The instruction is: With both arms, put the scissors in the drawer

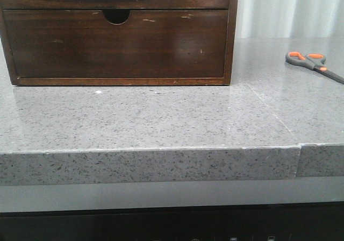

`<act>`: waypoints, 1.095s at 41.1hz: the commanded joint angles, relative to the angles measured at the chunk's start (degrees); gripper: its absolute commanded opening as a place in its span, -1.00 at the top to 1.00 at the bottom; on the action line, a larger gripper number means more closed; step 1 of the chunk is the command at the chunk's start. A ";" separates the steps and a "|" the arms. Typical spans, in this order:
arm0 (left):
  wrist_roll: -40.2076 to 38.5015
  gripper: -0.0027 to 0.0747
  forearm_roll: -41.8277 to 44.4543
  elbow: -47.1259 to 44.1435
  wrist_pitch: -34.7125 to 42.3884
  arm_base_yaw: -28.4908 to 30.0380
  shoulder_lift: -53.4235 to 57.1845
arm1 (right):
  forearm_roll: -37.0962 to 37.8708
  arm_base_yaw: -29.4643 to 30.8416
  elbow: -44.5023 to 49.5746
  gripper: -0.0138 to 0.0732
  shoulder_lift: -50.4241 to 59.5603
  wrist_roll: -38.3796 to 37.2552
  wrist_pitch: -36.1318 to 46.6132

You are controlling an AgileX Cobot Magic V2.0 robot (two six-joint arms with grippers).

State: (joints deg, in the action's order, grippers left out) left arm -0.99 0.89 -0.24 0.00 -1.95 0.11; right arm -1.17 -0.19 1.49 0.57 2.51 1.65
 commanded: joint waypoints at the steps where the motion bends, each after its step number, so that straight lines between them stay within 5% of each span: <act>1: -0.04 0.98 -0.43 -0.96 9.11 -0.44 1.06 | -0.43 0.00 -0.45 0.84 0.97 0.31 4.06; 7: -0.16 0.98 -0.43 3.84 9.02 -0.44 1.01 | -0.43 0.00 -5.40 0.84 0.97 0.31 -1.65; 31: -0.16 0.98 -0.89 35.99 -17.41 -0.44 -16.33 | -0.43 0.00 -34.87 0.84 -17.78 0.31 -25.53; 45: -0.16 0.98 -1.74 37.48 -24.03 -0.44 -23.51 | 1.17 0.00 -38.54 0.84 -29.22 0.31 -31.68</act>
State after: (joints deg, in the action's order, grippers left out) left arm -0.99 -0.31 35.21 -25.79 -1.95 -21.51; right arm -0.92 -0.19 -35.05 -26.10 2.51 -33.06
